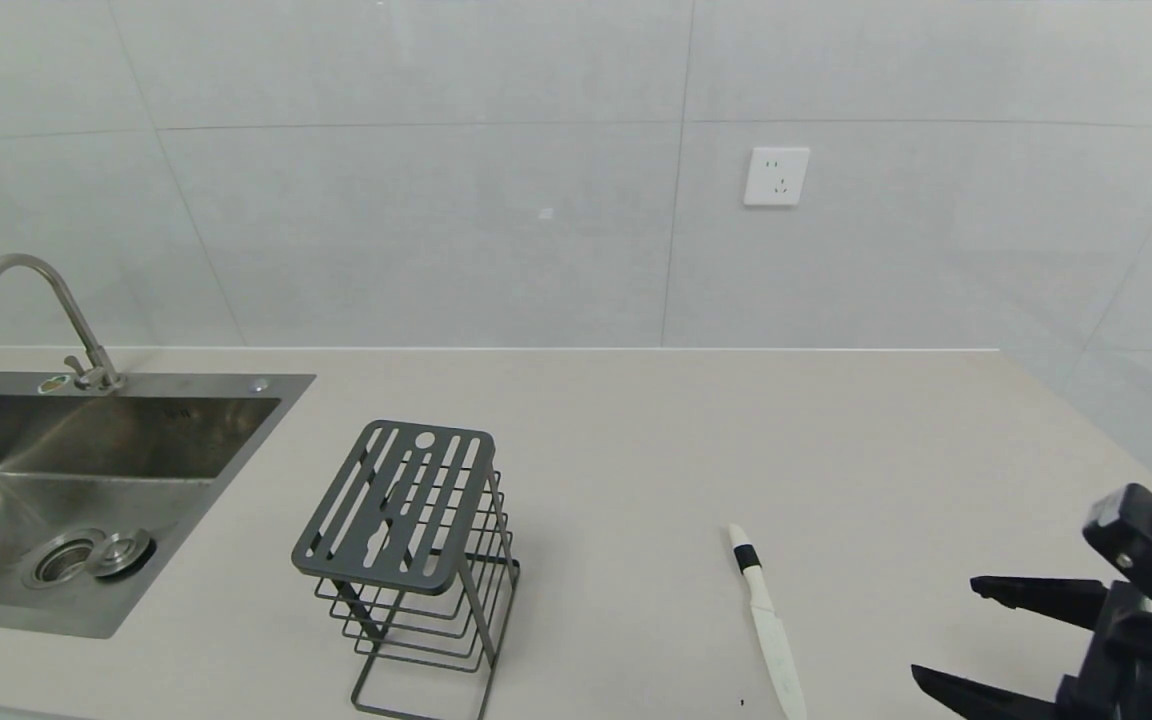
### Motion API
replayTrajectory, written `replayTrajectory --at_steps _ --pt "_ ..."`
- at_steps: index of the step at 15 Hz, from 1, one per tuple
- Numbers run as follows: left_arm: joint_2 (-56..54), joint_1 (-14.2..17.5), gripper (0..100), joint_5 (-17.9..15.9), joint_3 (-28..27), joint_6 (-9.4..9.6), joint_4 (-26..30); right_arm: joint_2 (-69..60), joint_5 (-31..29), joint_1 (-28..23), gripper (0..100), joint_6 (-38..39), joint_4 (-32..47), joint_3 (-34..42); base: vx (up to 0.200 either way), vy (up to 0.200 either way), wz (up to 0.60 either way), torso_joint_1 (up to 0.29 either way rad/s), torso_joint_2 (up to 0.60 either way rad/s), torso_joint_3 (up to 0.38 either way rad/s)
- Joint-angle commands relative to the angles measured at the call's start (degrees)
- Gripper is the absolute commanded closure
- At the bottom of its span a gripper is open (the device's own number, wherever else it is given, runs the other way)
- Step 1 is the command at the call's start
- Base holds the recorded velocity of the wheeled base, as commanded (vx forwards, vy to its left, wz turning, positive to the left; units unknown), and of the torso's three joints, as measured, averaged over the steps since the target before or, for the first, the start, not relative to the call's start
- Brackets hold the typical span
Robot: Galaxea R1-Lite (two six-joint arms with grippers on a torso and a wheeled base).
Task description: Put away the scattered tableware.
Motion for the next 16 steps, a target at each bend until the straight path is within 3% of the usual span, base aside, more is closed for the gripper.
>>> replayTrajectory --at_steps 1,4,8,10,11,16 --pt "0.07 0.0 0 0.1 0.0 0.06 -0.11 7.32 -0.93 3.44 0 0.58 -0.12 -4.12 0.0 0.0 0.0 0.0 0.0 0.0" --pt "0.07 0.0 0 0.36 0.0 0.06 -0.11 13.3 -1.28 6.07 0 7.87 -0.12 -9.13 0.0 0.0 0.0 0.0 0.0 0.0" --pt "0.07 0.0 0 0.45 0.0 0.15 -0.11 21.91 -6.82 11.52 0 15.34 -0.38 -14.75 0.0 0.0 0.0 0.0 0.0 0.0" --pt "0.07 0.0 0 0.45 0.0 0.15 -0.11 26.13 -10.95 14.69 0 21.32 -0.38 -17.92 0.0 0.0 0.0 0.0 0.0 0.0" --pt "0.07 0.0 0 0.45 0.0 0.15 -0.02 29.12 -16.57 15.92 0 24.04 -0.29 -19.94 0.0 0.0 0.0 0.0 0.0 0.0" --pt "0.07 0.0 0 0.45 0.0 0.15 -0.11 30.17 -20.97 16.18 0 26.77 0.94 -17.39 0.0 0.0 0.0 0.0 0.0 0.0"
